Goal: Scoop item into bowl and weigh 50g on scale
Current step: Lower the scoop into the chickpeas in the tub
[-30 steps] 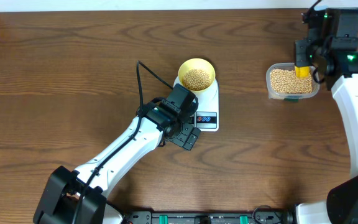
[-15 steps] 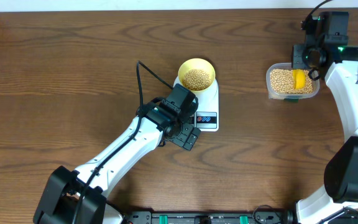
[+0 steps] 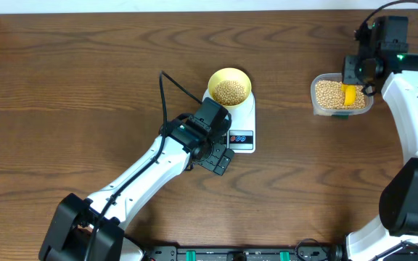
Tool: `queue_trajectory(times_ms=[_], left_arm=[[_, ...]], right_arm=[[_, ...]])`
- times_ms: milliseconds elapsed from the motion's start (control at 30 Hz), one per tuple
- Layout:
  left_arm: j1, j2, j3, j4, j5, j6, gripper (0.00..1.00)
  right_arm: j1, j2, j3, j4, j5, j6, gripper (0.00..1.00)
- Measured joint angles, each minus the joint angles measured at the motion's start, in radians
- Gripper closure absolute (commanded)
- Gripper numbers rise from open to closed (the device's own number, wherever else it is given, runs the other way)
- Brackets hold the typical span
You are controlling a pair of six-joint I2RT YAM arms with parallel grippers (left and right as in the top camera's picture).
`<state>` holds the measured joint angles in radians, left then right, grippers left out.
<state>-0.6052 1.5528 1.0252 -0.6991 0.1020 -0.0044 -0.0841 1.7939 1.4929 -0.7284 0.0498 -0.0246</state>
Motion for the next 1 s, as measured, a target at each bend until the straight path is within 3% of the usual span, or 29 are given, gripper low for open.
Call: queue_trajectory(times_ms=[233,400,700,1000], left_arm=[[0.0,0.0,0.0,0.0,0.0,0.0,0.02],[0.0,0.0,0.0,0.0,0.0,0.0,0.02],[0.0,0.0,0.0,0.0,0.0,0.0,0.02],[0.0,0.0,0.0,0.0,0.0,0.0,0.02]], right_arm=[[0.0,-0.011,0.0,-0.021,0.004,0.013,0.49],[-0.003,-0.029,0.027,-0.055,0.003,0.039,0.54],[-0.023,-0.036,0.359,-0.328,0.005,0.08,0.43],[-0.024,0.003,0.387,-0.425,0.007,0.089,0.35]])
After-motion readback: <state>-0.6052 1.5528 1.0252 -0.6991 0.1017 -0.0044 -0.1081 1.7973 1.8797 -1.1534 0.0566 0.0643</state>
